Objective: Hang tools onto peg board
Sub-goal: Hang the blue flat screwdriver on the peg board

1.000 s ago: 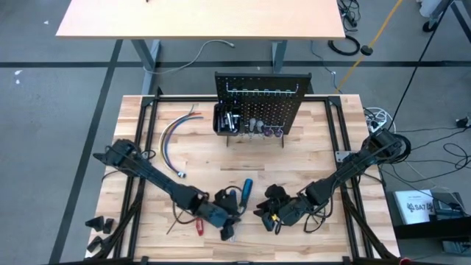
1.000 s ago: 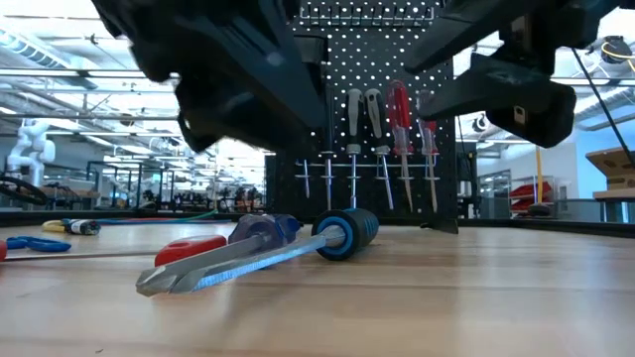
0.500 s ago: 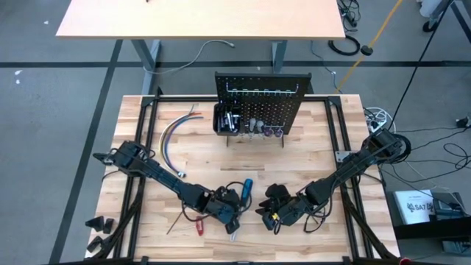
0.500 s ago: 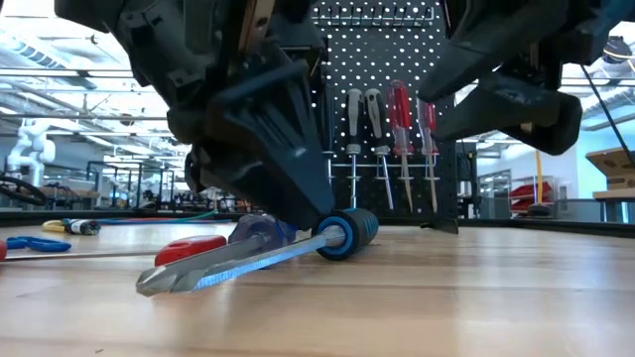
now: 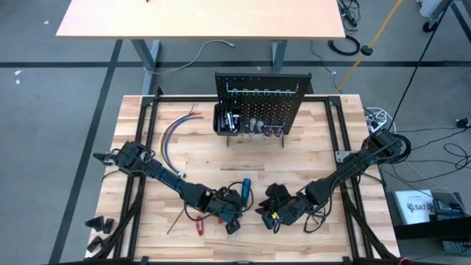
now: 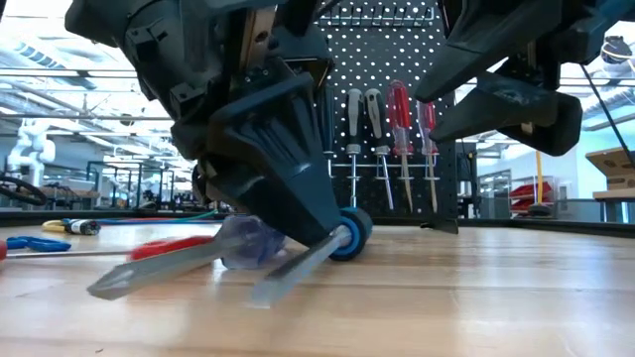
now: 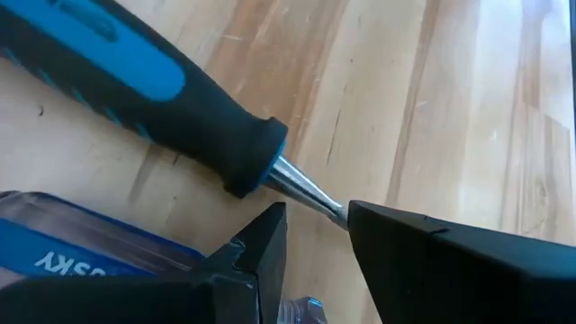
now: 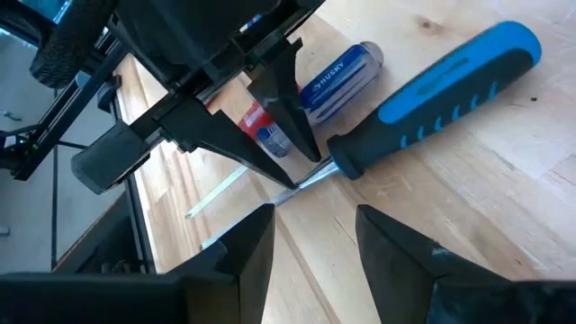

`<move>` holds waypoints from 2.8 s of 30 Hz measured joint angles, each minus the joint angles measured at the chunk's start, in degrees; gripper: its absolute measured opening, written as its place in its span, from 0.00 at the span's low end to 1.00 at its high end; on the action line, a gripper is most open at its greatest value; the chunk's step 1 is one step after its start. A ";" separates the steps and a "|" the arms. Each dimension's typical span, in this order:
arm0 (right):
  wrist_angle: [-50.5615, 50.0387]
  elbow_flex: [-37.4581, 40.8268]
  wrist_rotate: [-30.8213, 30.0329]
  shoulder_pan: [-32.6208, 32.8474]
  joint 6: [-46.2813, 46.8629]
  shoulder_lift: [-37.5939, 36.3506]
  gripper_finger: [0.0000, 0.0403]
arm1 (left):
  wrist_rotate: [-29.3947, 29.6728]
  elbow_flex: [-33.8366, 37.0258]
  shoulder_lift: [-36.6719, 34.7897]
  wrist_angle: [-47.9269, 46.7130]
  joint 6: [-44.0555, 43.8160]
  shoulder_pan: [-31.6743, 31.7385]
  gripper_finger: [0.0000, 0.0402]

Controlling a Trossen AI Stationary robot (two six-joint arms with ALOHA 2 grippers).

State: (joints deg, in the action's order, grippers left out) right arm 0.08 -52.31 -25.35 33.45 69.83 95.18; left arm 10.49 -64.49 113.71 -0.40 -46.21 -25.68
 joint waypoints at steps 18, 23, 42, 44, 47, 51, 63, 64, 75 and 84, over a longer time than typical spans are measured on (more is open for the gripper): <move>0.92 0.00 4.38 -0.86 -5.69 3.84 0.37 | -0.96 0.00 -0.02 -0.59 0.70 1.40 0.32; 7.86 0.00 7.98 -2.36 -8.78 9.27 0.25 | -2.57 0.00 -0.02 -0.59 3.25 1.45 0.32; 18.00 -4.06 6.05 -5.47 -9.14 19.39 0.00 | -4.07 0.02 0.00 -0.90 6.34 3.16 0.32; 17.19 -5.02 6.17 -5.49 -8.97 19.42 0.00 | -4.10 0.04 0.00 -0.98 6.76 3.25 0.32; 15.86 -6.34 6.68 -5.27 -8.62 19.50 0.00 | -4.45 0.04 -0.02 -1.35 7.93 3.24 0.32; 10.52 -8.73 10.24 -5.38 -6.89 19.49 0.00 | -4.73 -0.02 -0.04 -2.32 8.15 3.16 0.32; -5.62 -18.14 7.77 -4.35 -10.58 18.53 0.00 | -3.57 -0.07 -0.04 -5.74 8.13 3.22 0.32; -8.33 -19.05 7.75 -4.15 -10.59 18.23 0.00 | -3.42 -0.07 -0.07 -6.28 8.13 3.20 0.32; -31.46 -24.46 -1.92 -1.41 -4.48 11.74 0.00 | -0.53 -0.08 -0.13 -10.49 9.35 3.09 0.32; -38.43 -24.46 -7.09 0.09 0.61 9.64 0.00 | 4.89 -2.82 0.42 -11.67 15.26 3.29 0.21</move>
State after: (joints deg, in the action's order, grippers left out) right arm -38.35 -76.77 -32.44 33.54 70.44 104.82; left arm 15.38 -67.31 114.13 -12.08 -30.96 -22.39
